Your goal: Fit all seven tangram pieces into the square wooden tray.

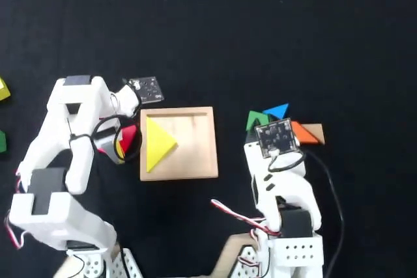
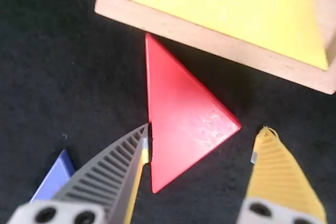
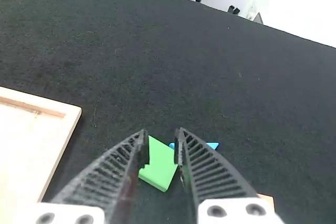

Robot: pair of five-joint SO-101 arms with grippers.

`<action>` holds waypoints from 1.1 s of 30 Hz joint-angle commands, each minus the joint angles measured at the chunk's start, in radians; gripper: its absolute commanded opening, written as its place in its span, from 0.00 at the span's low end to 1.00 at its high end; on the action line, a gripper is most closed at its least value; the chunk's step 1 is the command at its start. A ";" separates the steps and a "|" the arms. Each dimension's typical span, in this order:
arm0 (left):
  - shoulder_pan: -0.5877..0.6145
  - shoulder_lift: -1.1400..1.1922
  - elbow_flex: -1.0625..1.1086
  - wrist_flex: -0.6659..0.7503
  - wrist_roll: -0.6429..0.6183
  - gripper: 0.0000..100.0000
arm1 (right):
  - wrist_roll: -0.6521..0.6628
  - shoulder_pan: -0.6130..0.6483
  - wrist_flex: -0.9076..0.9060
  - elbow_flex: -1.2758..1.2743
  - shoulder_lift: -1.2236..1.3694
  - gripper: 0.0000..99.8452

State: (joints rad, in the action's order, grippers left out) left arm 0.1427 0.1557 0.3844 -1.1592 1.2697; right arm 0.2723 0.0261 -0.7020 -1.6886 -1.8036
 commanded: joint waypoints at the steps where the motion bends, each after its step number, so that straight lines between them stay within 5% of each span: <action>1: -0.008 0.017 -0.056 0.008 0.002 0.32 | 0.008 0.014 0.003 0.004 -0.081 0.10; 33: -0.001 0.046 0.059 0.160 0.002 0.31 | 0.008 0.015 0.002 0.004 -0.081 0.10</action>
State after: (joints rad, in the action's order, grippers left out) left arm 0.1442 0.2156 0.4411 -1.0119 1.2697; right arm 0.2723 0.0261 -0.7020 -1.6886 -1.8036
